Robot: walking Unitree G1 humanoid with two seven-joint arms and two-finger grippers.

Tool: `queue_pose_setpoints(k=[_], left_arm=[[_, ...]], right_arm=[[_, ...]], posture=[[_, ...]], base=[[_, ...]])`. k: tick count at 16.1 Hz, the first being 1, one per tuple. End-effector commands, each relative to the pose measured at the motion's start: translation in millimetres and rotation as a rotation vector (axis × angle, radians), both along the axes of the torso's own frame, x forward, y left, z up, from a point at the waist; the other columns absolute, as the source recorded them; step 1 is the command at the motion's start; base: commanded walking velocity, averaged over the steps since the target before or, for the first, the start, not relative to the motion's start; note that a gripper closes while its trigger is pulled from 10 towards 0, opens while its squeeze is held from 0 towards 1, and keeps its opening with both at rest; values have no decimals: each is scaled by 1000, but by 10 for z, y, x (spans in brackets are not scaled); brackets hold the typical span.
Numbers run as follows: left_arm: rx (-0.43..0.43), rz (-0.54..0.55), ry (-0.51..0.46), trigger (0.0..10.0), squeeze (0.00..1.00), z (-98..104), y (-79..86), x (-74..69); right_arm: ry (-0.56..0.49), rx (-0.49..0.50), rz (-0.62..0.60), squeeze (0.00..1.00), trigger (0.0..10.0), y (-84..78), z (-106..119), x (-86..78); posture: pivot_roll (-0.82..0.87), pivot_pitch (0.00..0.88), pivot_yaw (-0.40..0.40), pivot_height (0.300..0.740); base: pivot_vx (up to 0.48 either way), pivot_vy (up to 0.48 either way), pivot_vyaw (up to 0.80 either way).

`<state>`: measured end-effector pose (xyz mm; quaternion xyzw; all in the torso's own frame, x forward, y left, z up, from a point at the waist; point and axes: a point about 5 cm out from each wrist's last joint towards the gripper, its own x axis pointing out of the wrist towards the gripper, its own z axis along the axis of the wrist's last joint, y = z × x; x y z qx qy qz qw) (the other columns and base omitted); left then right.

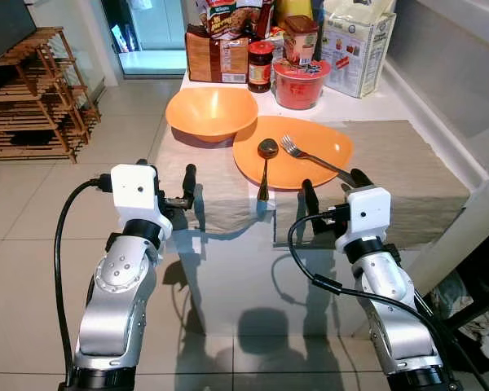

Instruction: Setting the table

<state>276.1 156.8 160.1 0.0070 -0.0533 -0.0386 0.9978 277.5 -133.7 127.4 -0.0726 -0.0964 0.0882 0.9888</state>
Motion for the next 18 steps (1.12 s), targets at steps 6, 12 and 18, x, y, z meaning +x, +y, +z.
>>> queue_pose_setpoints(k=[6,12,18], left_arm=[[9,-9,-5,10000,0,26,-6,28],[-9,3,-5,10000,0,26,16,27],[-3,-27,28,10000,0,91,-1,102]], right_arm=[[11,-8,6,0,10000,13,-28,7],[16,-7,18,0,10000,29,-36,2],[9,-14,24,0,10000,20,-8,-5]], posture=[[-63,0,58,740],[-59,0,56,740],[-63,0,53,740]], base=[[306,-367,0],[106,-119,0],[0,0,0]])
